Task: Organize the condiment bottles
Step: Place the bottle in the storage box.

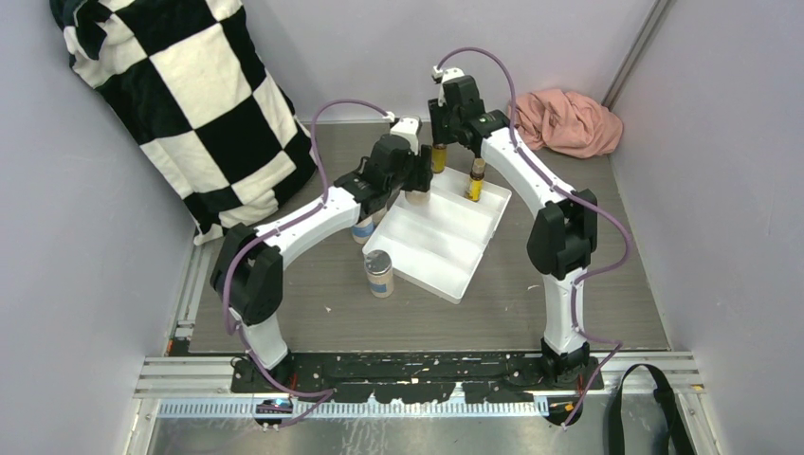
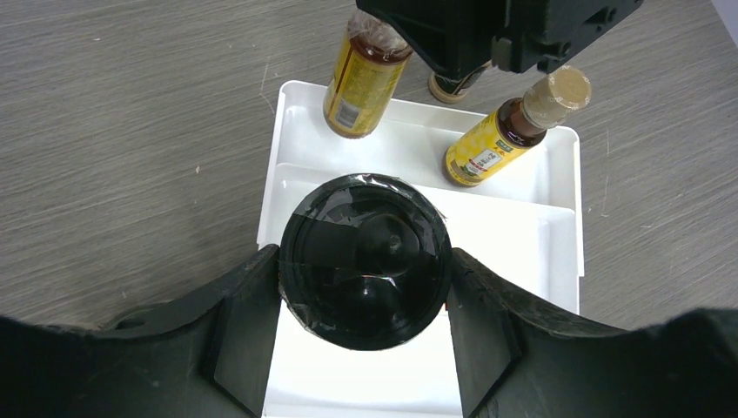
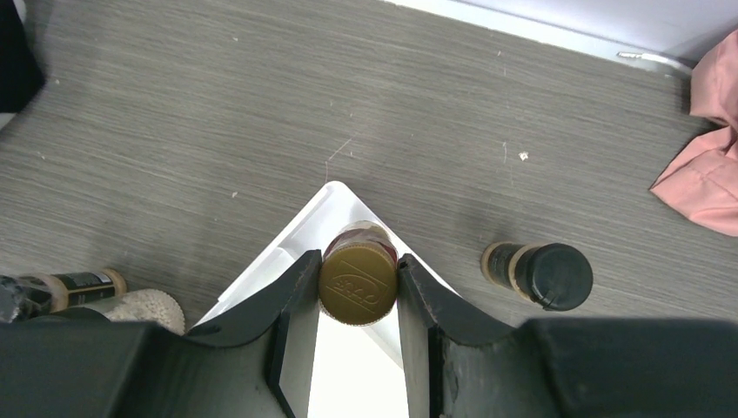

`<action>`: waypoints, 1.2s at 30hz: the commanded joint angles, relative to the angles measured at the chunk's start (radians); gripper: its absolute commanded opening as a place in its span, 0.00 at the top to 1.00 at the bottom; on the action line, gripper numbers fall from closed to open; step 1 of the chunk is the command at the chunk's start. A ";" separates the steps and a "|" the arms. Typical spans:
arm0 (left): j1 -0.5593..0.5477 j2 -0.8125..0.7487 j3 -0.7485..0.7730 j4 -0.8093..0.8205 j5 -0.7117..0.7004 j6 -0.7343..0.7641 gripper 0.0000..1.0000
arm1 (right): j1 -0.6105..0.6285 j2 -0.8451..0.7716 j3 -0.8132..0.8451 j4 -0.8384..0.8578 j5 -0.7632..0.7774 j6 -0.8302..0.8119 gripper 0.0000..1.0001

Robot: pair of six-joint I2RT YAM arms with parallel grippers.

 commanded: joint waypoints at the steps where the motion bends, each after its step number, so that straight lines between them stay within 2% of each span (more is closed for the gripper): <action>1: -0.004 -0.004 -0.011 0.159 -0.004 -0.014 1.00 | 0.005 -0.018 0.008 0.099 -0.009 -0.014 0.99; 19: -0.003 0.044 -0.072 0.268 -0.017 -0.012 1.00 | 0.003 0.019 -0.012 0.126 -0.029 -0.017 0.99; 36: -0.004 0.096 -0.080 0.296 -0.026 -0.005 1.00 | -0.002 0.037 -0.047 0.152 -0.042 -0.012 0.99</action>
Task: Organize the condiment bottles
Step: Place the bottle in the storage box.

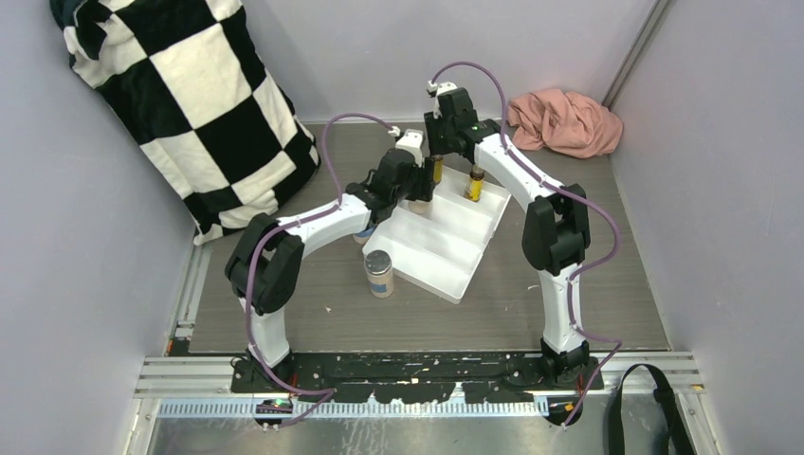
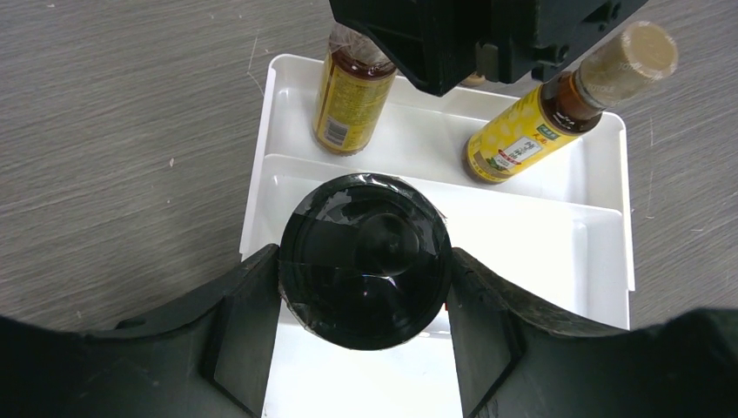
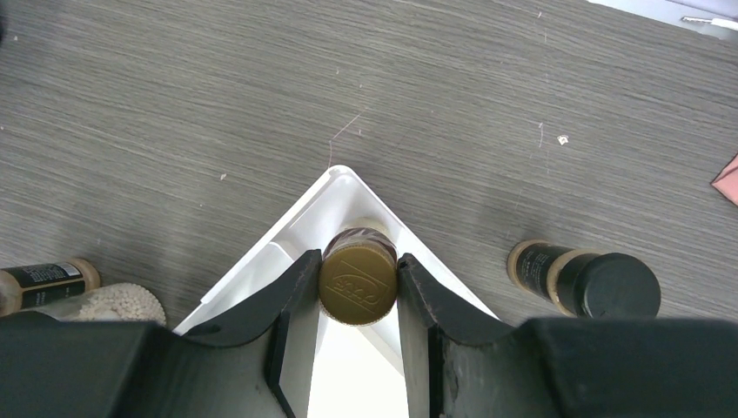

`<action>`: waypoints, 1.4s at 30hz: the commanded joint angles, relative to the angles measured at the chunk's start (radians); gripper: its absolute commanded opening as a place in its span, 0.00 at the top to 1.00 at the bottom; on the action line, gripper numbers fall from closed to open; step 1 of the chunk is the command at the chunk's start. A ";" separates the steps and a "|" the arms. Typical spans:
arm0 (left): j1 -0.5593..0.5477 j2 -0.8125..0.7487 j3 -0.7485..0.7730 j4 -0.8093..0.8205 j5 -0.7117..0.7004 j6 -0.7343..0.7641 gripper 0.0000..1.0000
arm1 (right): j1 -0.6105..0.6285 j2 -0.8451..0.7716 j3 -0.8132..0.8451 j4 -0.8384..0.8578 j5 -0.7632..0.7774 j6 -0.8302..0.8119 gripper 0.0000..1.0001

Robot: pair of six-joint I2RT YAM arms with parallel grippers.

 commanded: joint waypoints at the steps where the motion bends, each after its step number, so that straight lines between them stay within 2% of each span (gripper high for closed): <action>1: -0.003 0.004 0.009 0.116 -0.026 -0.005 1.00 | -0.003 -0.020 0.011 0.099 -0.009 -0.009 0.99; 37: -0.003 0.049 -0.007 0.113 -0.061 -0.009 1.00 | -0.010 -0.015 -0.025 0.096 -0.005 0.002 0.99; 42: -0.003 0.049 -0.012 0.110 -0.057 -0.018 0.93 | -0.010 -0.015 -0.039 0.101 -0.005 0.007 0.92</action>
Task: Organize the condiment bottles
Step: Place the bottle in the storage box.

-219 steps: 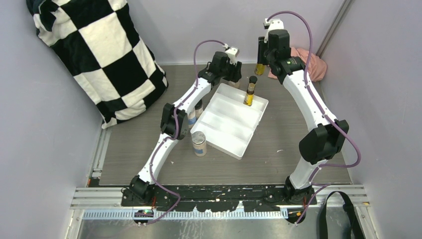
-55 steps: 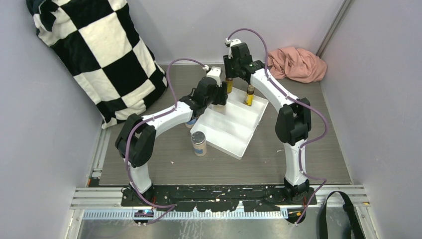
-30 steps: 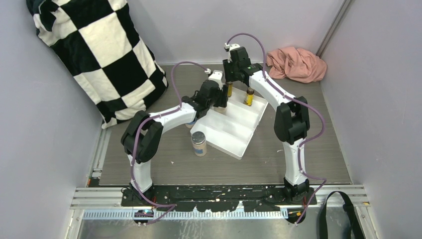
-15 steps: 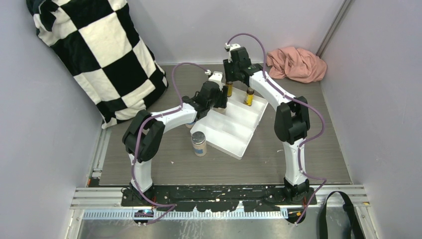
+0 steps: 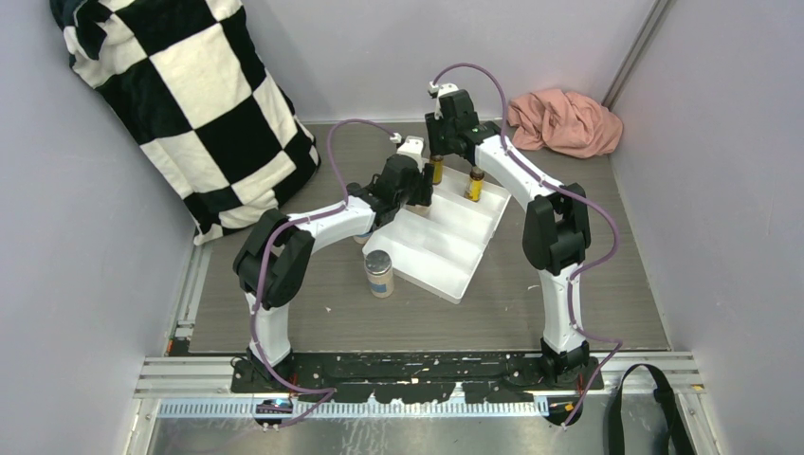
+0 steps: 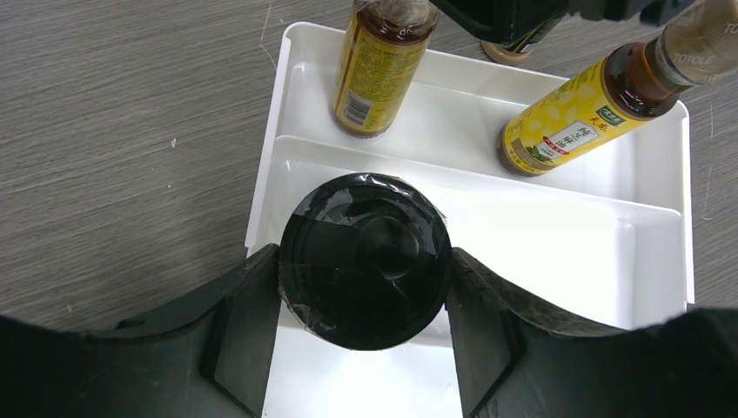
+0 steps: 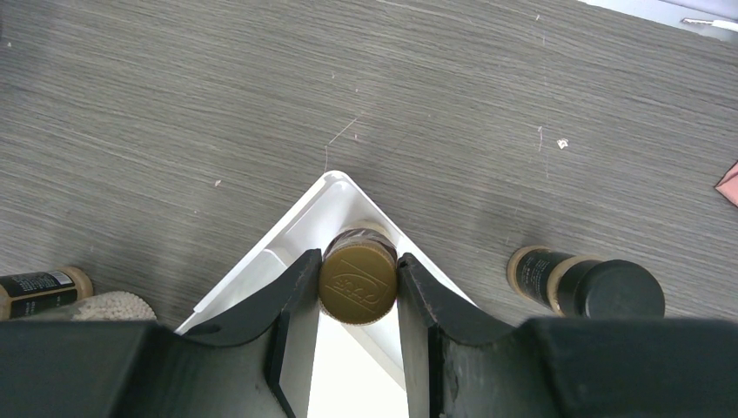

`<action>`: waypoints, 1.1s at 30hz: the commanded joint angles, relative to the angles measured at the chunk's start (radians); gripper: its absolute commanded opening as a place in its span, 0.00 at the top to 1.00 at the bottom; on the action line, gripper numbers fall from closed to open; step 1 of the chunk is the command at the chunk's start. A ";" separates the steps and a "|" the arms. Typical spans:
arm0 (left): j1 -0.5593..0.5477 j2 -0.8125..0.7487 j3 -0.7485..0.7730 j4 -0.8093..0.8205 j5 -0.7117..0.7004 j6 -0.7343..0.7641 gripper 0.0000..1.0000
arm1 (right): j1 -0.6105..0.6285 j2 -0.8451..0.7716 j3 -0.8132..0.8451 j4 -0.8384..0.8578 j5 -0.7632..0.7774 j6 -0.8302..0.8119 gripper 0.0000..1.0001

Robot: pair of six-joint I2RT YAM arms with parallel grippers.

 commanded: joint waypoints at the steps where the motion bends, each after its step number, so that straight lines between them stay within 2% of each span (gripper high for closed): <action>1: -0.003 -0.016 0.002 0.076 -0.022 -0.021 0.90 | -0.004 -0.018 -0.011 0.064 0.001 0.007 0.91; 4: -0.003 -0.017 -0.001 0.075 -0.020 -0.024 0.83 | -0.003 -0.021 -0.018 0.070 0.001 0.010 0.83; 8: -0.003 -0.022 -0.006 0.077 -0.016 -0.030 0.80 | -0.004 -0.024 -0.024 0.070 0.001 0.011 0.69; 11: -0.003 -0.026 -0.012 0.077 -0.012 -0.032 0.78 | -0.004 -0.030 -0.030 0.069 0.001 0.013 0.64; 19: -0.007 -0.047 -0.034 0.079 -0.011 -0.038 0.77 | -0.003 -0.053 -0.057 0.067 -0.004 0.021 0.67; 22: -0.011 -0.056 -0.040 0.079 -0.015 -0.040 0.77 | -0.003 -0.065 -0.073 0.067 -0.002 0.027 0.80; 25: -0.014 -0.062 -0.043 0.074 -0.017 -0.039 0.76 | -0.003 -0.076 -0.093 0.069 0.000 0.031 0.82; 28: -0.015 -0.068 -0.046 0.069 -0.017 -0.038 0.71 | -0.003 -0.090 -0.118 0.078 0.001 0.037 0.77; 31: -0.020 -0.071 -0.045 0.064 -0.017 -0.038 0.59 | -0.004 -0.100 -0.133 0.087 0.007 0.041 0.65; 33: -0.020 -0.071 -0.045 0.062 -0.017 -0.037 0.58 | -0.004 -0.104 -0.139 0.088 0.008 0.042 0.61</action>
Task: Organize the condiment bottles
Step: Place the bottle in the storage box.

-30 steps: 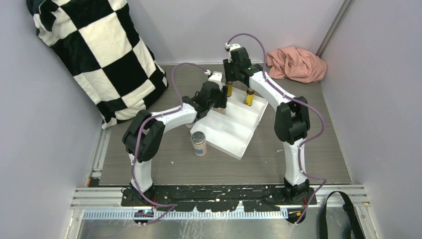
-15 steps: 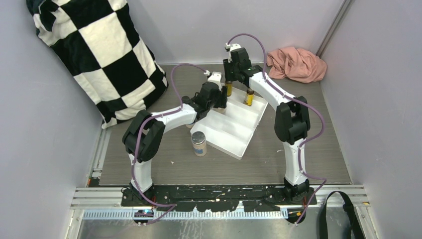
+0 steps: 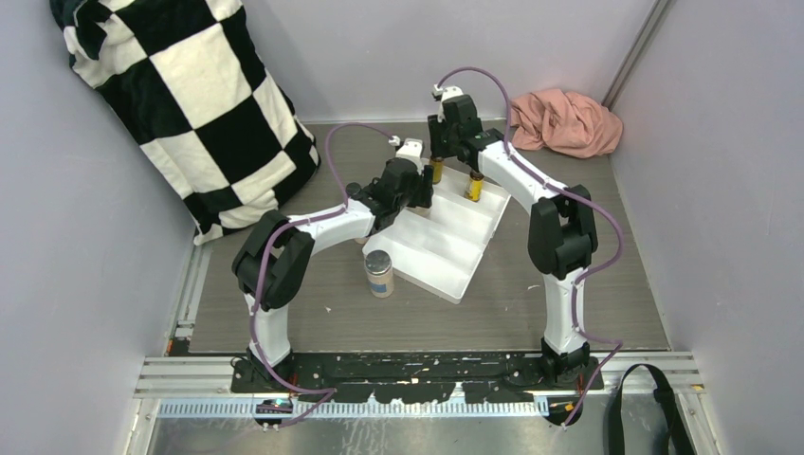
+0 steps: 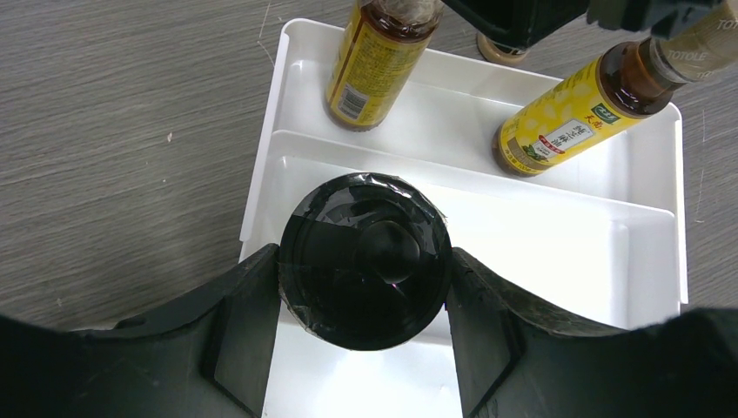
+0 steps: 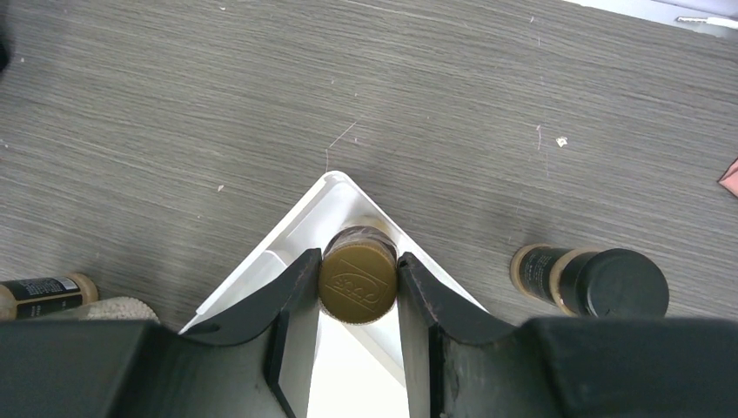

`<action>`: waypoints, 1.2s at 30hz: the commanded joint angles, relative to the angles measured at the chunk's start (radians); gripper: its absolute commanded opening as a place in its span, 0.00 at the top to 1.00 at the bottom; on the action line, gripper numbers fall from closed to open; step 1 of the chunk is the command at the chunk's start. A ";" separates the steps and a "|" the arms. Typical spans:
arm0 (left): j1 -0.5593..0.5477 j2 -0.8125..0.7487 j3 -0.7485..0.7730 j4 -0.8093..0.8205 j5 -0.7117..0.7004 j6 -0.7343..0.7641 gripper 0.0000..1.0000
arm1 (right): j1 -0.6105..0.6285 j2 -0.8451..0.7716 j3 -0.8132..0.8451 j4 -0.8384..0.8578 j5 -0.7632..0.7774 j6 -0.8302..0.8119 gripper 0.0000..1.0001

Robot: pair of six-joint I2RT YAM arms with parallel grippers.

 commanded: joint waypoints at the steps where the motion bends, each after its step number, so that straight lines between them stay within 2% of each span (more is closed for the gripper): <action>1: -0.013 -0.062 -0.009 0.021 -0.007 -0.018 0.58 | -0.002 -0.052 -0.026 -0.016 0.005 0.022 0.58; 5: -0.013 -0.063 -0.008 0.018 -0.009 -0.020 0.55 | -0.001 -0.056 -0.027 -0.016 0.007 0.022 0.47; 11: -0.016 -0.074 -0.008 0.014 -0.016 -0.015 0.48 | -0.002 -0.061 -0.025 -0.017 0.005 0.024 0.41; 31: -0.020 -0.125 0.013 -0.009 -0.029 0.023 0.45 | -0.001 -0.080 0.031 -0.045 0.001 0.025 0.39; 36: -0.022 -0.110 0.043 -0.039 -0.021 0.036 0.42 | 0.000 -0.080 0.041 -0.055 0.000 0.023 0.39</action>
